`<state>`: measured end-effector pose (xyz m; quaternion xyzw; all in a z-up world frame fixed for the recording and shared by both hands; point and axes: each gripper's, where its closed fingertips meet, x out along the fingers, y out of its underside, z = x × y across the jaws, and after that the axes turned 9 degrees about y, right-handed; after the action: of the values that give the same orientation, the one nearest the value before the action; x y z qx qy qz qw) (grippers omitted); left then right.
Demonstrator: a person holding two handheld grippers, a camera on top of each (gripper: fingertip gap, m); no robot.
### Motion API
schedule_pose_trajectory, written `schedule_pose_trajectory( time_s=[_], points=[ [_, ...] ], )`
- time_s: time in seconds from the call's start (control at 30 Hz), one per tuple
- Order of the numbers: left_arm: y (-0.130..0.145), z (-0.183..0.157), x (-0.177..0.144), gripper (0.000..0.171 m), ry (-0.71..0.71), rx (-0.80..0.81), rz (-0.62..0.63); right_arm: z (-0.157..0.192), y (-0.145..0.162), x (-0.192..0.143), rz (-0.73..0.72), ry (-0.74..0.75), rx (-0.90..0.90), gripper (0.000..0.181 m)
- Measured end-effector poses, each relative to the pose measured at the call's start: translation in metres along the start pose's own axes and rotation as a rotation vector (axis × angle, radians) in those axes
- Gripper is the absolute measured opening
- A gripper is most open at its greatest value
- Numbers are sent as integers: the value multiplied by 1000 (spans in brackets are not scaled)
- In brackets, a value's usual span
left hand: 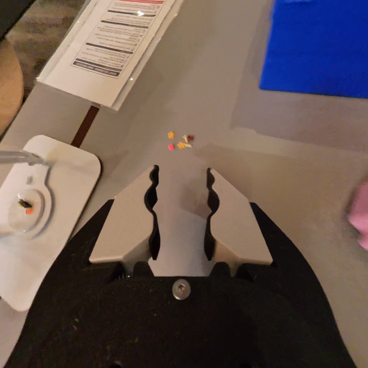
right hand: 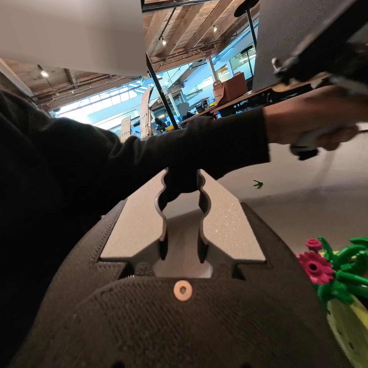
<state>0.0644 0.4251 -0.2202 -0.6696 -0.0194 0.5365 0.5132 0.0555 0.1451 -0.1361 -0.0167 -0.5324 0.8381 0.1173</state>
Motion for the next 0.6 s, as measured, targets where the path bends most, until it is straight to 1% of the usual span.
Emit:
schedule_pose_trajectory(
  time_s=[0.03,0.07,0.13,0.27,0.43,0.5,0.6],
  points=[
    [-2,8,14,48,-16,-12,16,1,1,-1,5,-4,-2,27],
    [-3,11,25,45,-10,-34,30,1,1,-2,11,-2,-13,27],
    [-4,12,41,46,18,-76,28,-1,1,-7,18,16,-49,27],
    [-14,7,60,49,93,-154,-7,-8,-3,-15,14,38,-60,27],
    [-14,14,77,54,78,-130,16,-10,-8,-20,-2,18,9,28],
    [-15,13,79,46,97,-152,19,-11,-9,-20,-3,22,7,28],
    [-11,12,76,24,93,-175,32,-11,-8,-19,2,26,1,29]
  ],
)
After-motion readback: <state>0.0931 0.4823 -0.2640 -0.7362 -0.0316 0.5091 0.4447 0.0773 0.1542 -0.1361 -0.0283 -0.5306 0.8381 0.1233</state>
